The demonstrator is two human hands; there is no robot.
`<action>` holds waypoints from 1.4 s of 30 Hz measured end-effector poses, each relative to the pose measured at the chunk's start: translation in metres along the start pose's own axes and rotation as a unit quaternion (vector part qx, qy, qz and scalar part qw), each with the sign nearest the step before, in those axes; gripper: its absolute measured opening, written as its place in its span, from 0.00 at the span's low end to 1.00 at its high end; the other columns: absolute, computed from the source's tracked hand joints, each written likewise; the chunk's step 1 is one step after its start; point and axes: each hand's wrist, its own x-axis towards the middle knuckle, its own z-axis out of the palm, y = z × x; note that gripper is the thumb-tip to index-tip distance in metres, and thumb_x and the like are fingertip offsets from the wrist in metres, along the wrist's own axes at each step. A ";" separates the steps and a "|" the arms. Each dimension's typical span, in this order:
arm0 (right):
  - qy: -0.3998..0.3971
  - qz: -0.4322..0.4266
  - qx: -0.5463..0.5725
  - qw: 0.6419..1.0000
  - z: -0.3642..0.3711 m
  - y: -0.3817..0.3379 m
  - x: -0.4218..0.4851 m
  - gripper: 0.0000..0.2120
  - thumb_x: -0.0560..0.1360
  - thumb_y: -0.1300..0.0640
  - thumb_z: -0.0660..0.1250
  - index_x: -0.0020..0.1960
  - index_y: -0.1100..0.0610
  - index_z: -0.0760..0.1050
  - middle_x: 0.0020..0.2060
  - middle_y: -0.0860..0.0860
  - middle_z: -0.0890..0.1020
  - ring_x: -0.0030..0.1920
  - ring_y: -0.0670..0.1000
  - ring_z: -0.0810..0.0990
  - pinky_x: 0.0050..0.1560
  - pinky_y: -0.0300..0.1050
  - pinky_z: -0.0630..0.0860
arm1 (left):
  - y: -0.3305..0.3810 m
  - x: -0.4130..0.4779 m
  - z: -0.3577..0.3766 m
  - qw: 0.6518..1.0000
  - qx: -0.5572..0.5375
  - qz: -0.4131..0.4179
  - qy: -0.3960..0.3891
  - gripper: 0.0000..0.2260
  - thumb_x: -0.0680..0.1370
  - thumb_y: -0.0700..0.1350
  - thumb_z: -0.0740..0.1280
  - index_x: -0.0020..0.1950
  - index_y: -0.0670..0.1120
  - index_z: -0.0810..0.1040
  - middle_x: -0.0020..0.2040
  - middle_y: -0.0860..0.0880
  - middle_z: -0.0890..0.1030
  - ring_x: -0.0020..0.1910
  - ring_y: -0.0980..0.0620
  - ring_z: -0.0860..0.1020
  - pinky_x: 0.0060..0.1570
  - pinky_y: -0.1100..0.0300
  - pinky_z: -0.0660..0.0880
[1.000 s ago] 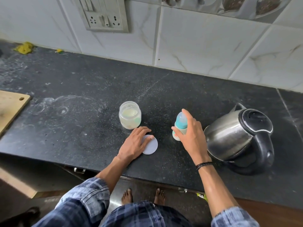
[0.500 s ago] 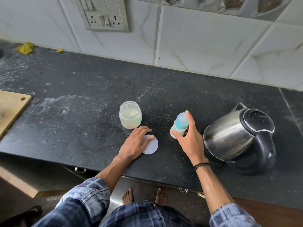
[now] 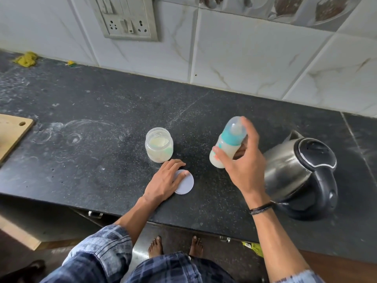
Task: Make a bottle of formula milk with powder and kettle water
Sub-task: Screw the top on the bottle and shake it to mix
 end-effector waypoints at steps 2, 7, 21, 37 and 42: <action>0.071 -0.038 0.101 0.992 0.001 -0.006 0.002 0.45 0.71 0.51 0.83 0.78 0.37 0.59 0.70 0.38 0.74 0.62 0.53 0.83 0.54 0.58 0.84 | 0.001 0.001 -0.001 1.000 0.001 -0.003 0.002 0.20 0.84 0.59 0.58 0.68 0.49 0.75 0.67 0.55 0.75 0.66 0.56 0.70 0.68 0.60 0.67; 0.028 0.013 0.019 0.999 0.013 -0.012 0.007 0.44 0.70 0.50 0.82 0.77 0.40 0.59 0.67 0.37 0.76 0.58 0.49 0.83 0.57 0.58 0.82 | 0.000 -0.002 0.000 1.000 0.004 -0.002 0.003 0.22 0.84 0.61 0.57 0.68 0.49 0.76 0.67 0.55 0.75 0.67 0.56 0.70 0.67 0.59 0.67; 0.088 -0.010 0.154 0.984 -0.007 -0.004 0.012 0.44 0.71 0.55 0.83 0.77 0.40 0.60 0.71 0.40 0.73 0.62 0.53 0.83 0.53 0.53 0.85 | 0.001 0.003 -0.001 1.000 -0.009 0.000 -0.004 0.23 0.83 0.62 0.56 0.68 0.48 0.76 0.67 0.54 0.75 0.67 0.55 0.70 0.67 0.56 0.69; -0.021 0.067 0.052 0.996 0.003 -0.013 0.000 0.42 0.69 0.49 0.83 0.74 0.37 0.62 0.61 0.38 0.80 0.52 0.48 0.86 0.52 0.58 0.84 | -0.003 0.000 0.001 1.000 -0.013 -0.001 -0.006 0.24 0.83 0.65 0.54 0.68 0.50 0.75 0.67 0.56 0.74 0.67 0.57 0.70 0.67 0.57 0.69; 0.068 0.024 0.149 0.986 -0.002 -0.016 0.012 0.44 0.71 0.54 0.83 0.76 0.42 0.59 0.68 0.42 0.76 0.59 0.52 0.85 0.50 0.52 0.85 | -0.003 0.000 0.001 1.000 -0.003 -0.003 -0.003 0.24 0.83 0.64 0.54 0.68 0.50 0.75 0.67 0.56 0.74 0.67 0.56 0.70 0.67 0.58 0.68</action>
